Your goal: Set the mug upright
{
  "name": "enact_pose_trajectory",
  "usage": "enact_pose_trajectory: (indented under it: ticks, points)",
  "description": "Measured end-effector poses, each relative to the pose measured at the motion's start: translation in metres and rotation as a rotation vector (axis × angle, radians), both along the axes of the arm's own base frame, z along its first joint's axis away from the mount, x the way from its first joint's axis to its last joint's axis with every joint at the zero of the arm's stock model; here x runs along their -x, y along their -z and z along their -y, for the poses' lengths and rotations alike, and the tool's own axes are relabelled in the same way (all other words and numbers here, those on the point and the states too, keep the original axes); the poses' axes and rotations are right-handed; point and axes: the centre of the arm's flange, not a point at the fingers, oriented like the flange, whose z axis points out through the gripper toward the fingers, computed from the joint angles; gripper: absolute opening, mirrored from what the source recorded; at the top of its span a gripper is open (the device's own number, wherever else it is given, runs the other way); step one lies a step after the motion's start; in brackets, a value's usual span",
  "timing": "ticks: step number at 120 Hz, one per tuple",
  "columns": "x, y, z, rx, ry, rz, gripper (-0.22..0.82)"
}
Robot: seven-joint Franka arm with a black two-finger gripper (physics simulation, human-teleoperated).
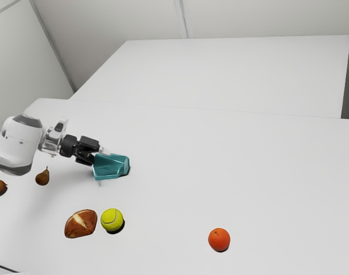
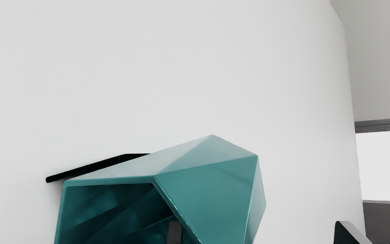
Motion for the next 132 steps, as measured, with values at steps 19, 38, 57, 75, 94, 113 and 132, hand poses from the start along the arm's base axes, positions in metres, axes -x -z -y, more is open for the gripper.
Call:
enact_pose_trajectory:
  ticks: [19,38,57,75,94,113,132]
  points:
    - [0.000,0.001,0.002,0.003,0.013,0.021,0.18]
    - [-0.001,0.000,0.003,0.000,0.025,0.040,-0.01]
    - [-0.001,-0.003,0.003,-0.006,0.036,0.057,-0.10]
    - [-0.002,-0.008,0.006,-0.016,0.046,0.075,-0.15]
    - [-0.001,-0.022,0.009,-0.036,0.056,0.102,-0.16]
    - [0.000,-0.043,0.019,-0.061,0.076,0.133,-0.17]
    - [-0.007,-0.077,0.044,-0.127,0.154,0.170,-0.17]
